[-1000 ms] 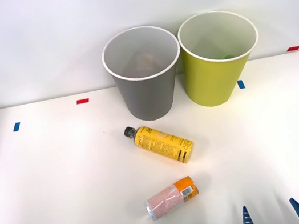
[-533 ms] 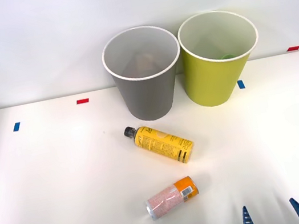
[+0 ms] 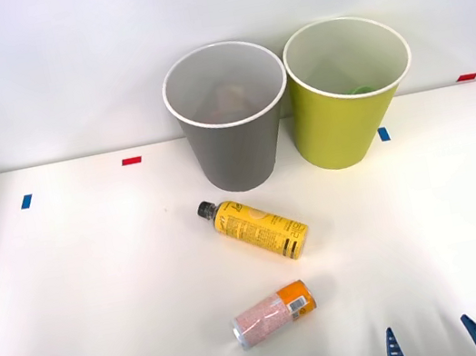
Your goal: Put cans in the gray bin, plastic bottles in the light green bin
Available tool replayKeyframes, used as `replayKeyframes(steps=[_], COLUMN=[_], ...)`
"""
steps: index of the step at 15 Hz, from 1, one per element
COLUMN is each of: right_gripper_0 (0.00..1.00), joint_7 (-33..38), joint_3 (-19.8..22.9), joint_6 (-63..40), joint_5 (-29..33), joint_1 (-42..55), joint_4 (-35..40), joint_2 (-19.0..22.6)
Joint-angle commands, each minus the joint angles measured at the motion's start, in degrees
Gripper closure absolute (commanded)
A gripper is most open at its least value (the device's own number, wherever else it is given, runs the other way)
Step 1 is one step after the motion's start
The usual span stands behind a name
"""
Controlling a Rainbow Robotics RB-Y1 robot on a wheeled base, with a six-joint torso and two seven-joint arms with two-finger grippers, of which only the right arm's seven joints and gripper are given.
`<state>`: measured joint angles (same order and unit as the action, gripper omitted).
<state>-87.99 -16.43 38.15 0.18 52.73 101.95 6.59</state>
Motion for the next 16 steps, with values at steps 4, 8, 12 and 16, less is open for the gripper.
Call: replayKeyframes(steps=[4, 8, 12, 16], right_gripper_0=[0.00, 0.00, 0.00, 0.00], joint_7=[0.0, 0.0, 0.0, 0.0], joint_3=[0.0, 0.0, 0.0, 0.0], joint_6=[0.0, 0.0, 0.0, 0.0], joint_5=[0.0, 0.0, 0.0, 0.0], joint_1=[0.0, 0.0, 0.0, 0.0], joint_4=[0.0, 0.0, 0.0, 0.0], joint_2=[0.0, 0.0, 0.0, 0.0])
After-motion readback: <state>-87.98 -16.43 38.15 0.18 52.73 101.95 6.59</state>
